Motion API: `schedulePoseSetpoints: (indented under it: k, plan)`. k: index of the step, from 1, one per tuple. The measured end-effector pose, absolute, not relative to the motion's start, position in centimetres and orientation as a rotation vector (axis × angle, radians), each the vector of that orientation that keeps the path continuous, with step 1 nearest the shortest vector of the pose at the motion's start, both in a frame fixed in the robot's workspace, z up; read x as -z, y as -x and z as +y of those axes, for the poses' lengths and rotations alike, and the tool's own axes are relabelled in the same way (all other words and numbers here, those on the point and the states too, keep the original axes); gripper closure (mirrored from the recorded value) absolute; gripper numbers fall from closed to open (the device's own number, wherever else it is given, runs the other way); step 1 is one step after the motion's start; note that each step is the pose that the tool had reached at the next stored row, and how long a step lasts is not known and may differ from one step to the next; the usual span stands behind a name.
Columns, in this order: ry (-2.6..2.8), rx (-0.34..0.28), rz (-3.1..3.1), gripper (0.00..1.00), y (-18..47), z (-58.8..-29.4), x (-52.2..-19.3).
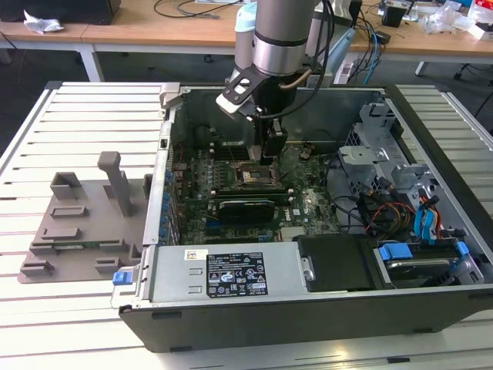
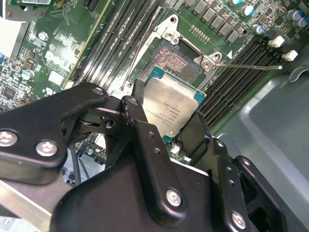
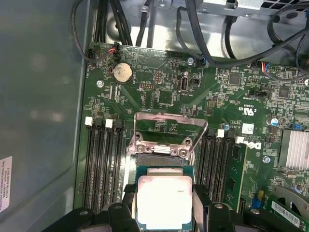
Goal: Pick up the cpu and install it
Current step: 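Place the cpu into insertion slot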
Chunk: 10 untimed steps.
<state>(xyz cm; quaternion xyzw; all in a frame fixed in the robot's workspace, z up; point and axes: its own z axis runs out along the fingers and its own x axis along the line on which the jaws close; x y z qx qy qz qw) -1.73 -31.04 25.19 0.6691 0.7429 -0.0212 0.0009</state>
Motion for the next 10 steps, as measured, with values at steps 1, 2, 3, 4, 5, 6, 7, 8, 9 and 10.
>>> schedulePoseSetpoints:
  k: [1,2,3,4,5,6,7,8,9,10]
  plan:
    - [-2.101,0.067,2.332,0.45,1.73,-31.04,-24.96]
    - [-2.101,0.067,2.332,0.45,1.73,-31.04,-24.87]
    - [-2.101,0.067,2.332,0.45,1.73,-31.04,-24.8]
    - [-2.101,0.067,2.332,0.45,1.73,-31.04,-24.71]
    - [-2.101,0.067,2.332,0.45,1.73,-31.04,-24.65]
    - [-2.101,0.067,2.332,0.45,1.73,-31.04,-24.51]
    - [-2.101,0.067,2.332,0.45,1.74,-30.96,-24.44]
    - [-2.101,0.067,2.332,0.45,1.73,-30.82,-24.38]
    - [-2.101,0.067,2.332,0.45,1.73,-30.59,-24.3]
    - [-2.101,0.066,2.332,0.45,1.77,-30.35,-24.17]
